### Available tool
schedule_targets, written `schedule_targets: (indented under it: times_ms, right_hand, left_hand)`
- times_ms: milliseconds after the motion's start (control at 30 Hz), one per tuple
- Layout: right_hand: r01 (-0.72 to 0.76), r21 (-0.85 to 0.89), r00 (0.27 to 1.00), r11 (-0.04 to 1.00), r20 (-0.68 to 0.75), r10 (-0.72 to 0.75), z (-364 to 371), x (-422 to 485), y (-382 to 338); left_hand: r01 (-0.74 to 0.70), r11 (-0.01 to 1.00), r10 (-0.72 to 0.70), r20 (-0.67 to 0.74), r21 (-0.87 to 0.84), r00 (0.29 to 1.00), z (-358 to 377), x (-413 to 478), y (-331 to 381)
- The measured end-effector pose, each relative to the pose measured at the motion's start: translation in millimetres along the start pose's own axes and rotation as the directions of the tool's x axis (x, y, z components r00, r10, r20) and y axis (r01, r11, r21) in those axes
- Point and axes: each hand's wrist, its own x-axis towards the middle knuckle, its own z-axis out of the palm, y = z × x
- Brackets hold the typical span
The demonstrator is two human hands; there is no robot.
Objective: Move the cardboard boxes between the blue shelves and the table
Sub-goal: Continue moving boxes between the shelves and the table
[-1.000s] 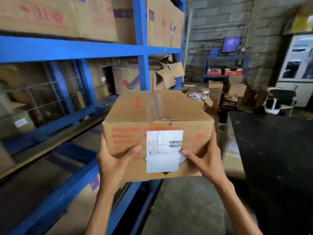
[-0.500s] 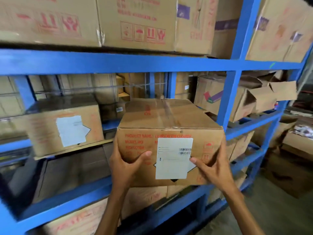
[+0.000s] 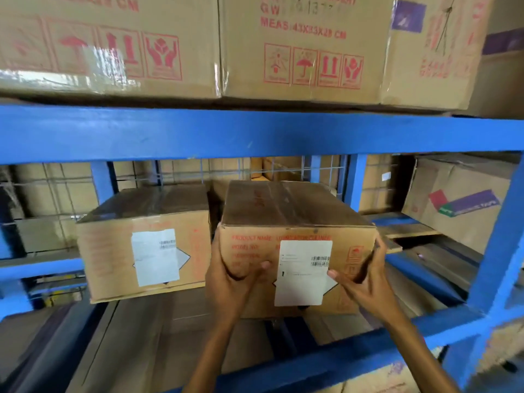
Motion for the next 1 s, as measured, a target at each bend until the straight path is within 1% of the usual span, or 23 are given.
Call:
schedule_targets:
  times_ms: [133,233,367,400,467,500,567,600,633,700,733,800,867,900,933,967,1000]
  right_hand:
    - [0.027,0.032,0.998,0.999,0.048,-0.029,29,52,21]
    - [0.037,0.034,0.995,0.999,0.089,-0.04,46,80,34]
    - [0.068,0.043,0.991,0.997,0.116,-0.072,67,120,56]
    - [0.075,0.054,0.99,0.996,0.119,-0.081,72,128,63]
    - [0.093,0.055,0.987,0.994,0.127,-0.1,81,142,78]
    - [0.088,0.044,0.988,0.995,0.127,-0.093,86,146,86]
    - [0.047,0.002,0.994,0.999,0.099,-0.047,99,154,105]
    - [0.019,-0.009,0.996,1.0,0.091,-0.019,108,158,113]
    - [0.001,-0.003,0.996,1.0,0.092,0.0,117,161,118]
    - [0.024,0.015,0.993,1.0,0.114,-0.026,127,166,125]
    - [0.046,0.031,0.99,0.998,0.13,-0.05,128,168,128]
    - [0.064,0.093,0.981,0.994,0.175,-0.08,128,169,134]
    - [0.072,0.093,0.976,0.993,0.199,-0.089,128,169,138]
    - [0.088,0.027,0.982,0.996,0.164,-0.091,129,168,141]
    - [0.133,-0.086,0.987,0.987,0.099,-0.125,130,166,144]
    - [0.218,-0.218,0.976,0.951,0.03,-0.216,132,164,147]
    - [0.31,-0.336,0.942,0.89,-0.02,-0.336,137,159,149]
  left_hand:
    - [-0.062,0.996,0.066,-0.053,0.065,0.996,7,42,-25]
    - [-0.1,0.979,0.12,-0.101,0.177,0.988,14,66,-41]
    - [-0.11,0.944,0.151,-0.111,0.311,0.982,19,90,-61]
    - [-0.131,0.928,0.179,-0.111,0.348,0.977,20,95,-66]
    - [-0.166,0.868,0.241,-0.104,0.469,0.965,26,106,-76]
    - [-0.151,0.833,0.24,-0.103,0.533,0.965,29,112,-82]
    - [-0.078,0.777,0.194,-0.12,0.625,0.974,37,121,-93]
    - [-0.054,0.731,0.189,-0.127,0.68,0.974,40,123,-100]
    - [-0.049,0.659,0.21,-0.122,0.75,0.97,44,124,-108]
    - [-0.068,0.5,0.257,-0.073,0.864,0.964,50,127,-119]
    - [-0.068,0.456,0.268,-0.064,0.887,0.961,52,129,-123]
    - [-0.064,0.401,0.275,-0.054,0.914,0.96,52,131,-127]
    - [-0.062,0.37,0.301,-0.057,0.927,0.952,51,131,-126]
    - [-0.066,0.382,0.305,-0.059,0.922,0.95,52,129,-125]
    - [-0.07,0.412,0.306,-0.065,0.909,0.95,55,124,-124]
    - [-0.077,0.443,0.31,-0.073,0.893,0.948,59,117,-124]
    - [-0.092,0.46,0.325,-0.072,0.883,0.943,64,111,-124]
